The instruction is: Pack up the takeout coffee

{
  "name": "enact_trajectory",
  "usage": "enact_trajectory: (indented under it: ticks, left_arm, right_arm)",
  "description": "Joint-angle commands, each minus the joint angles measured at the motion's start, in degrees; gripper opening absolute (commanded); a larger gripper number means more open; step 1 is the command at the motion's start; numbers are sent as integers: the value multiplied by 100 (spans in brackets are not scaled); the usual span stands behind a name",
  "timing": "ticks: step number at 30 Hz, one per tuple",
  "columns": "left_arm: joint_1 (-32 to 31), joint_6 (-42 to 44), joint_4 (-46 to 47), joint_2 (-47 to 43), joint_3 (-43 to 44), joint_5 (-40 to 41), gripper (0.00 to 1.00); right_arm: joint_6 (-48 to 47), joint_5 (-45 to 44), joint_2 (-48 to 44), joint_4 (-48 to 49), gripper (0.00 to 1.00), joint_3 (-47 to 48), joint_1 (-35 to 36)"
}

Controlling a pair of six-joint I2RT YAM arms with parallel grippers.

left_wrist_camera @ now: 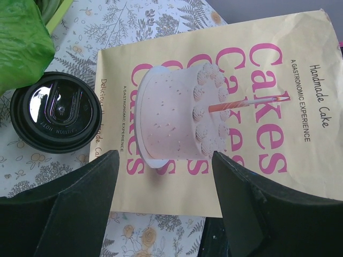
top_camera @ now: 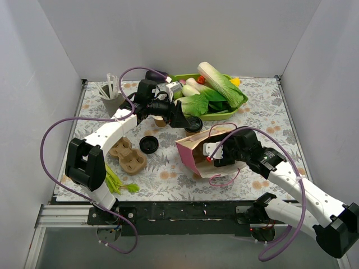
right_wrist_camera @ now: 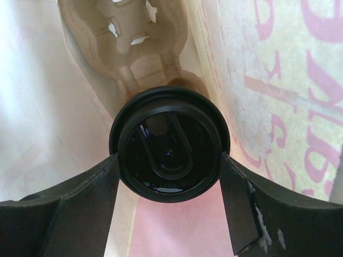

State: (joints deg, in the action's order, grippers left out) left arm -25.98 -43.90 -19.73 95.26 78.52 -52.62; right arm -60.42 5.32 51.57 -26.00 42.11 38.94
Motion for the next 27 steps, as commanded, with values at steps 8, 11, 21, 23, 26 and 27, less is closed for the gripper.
enact_trajectory:
  ticks: [8,11,21,23,26,27]
  left_arm:
    - [93,66,-5,-17,172,-117,69]
    - [102,66,-5,-17,155,-99,69]
    - [119,31,-14,1,146,-47,69]
    - [119,39,-40,1,164,-38,70]
    - [128,57,-84,-8,164,-3,70]
    - [128,57,-84,-8,164,6,70]
  right_arm:
    - [-382,830,336,174,1,289,-483]
    - [-400,935,441,174,1,324,-510]
    - [-505,1041,705,429,1,237,-563]
    - [-506,997,801,429,1,263,-580]
    - [-540,988,968,280,1,298,-607]
    - [-567,980,1021,219,1,350,-607]
